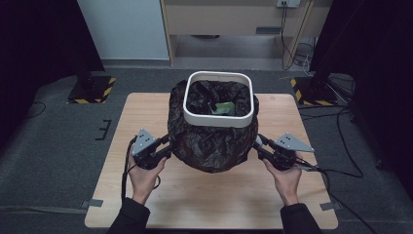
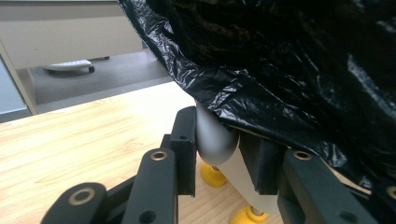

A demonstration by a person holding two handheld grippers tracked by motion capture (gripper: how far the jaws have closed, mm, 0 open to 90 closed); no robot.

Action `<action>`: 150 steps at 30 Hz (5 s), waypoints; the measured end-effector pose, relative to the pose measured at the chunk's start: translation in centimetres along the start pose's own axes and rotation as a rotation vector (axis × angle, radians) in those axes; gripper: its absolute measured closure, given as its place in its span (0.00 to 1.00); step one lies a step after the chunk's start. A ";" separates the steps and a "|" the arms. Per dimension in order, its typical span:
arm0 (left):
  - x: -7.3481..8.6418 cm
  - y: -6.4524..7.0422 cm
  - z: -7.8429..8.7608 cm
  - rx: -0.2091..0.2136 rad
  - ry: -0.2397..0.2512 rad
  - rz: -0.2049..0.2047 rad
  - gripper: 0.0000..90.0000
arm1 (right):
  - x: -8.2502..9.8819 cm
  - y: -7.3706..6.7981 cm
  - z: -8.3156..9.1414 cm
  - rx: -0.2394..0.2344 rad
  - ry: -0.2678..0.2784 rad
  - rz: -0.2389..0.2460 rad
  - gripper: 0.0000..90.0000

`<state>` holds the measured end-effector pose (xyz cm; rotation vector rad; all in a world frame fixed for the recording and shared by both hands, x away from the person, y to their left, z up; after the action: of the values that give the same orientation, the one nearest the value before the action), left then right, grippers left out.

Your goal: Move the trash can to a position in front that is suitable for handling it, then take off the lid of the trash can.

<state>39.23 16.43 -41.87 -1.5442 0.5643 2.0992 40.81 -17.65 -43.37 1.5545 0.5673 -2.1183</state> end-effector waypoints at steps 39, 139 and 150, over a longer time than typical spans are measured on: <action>1.0 -0.2 4.2 -0.015 0.013 0.072 0.75 | -0.3 -3.7 1.3 -0.074 -0.023 0.039 0.75; 16.0 -4.9 1.0 -0.137 -0.506 0.000 0.01 | -4.2 3.1 4.6 0.072 0.094 -0.080 0.27; 16.0 -4.8 0.9 -0.139 -0.510 0.004 0.00 | -5.6 3.2 4.2 0.053 0.092 -0.087 0.28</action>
<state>37.29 22.90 -57.18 -1.0035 0.2398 2.4510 40.86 -22.05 -37.06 1.6920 0.6257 -2.1502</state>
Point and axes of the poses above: each handheld gripper's, and its own axes: z roughly backward along the jaws, x roughly out of its underside, y roughly to its right, the point moved 5 cm from there along -z, roughly forward along the jaws, and after that the axes turned 1 degree about -z, right-handed, at the moved point
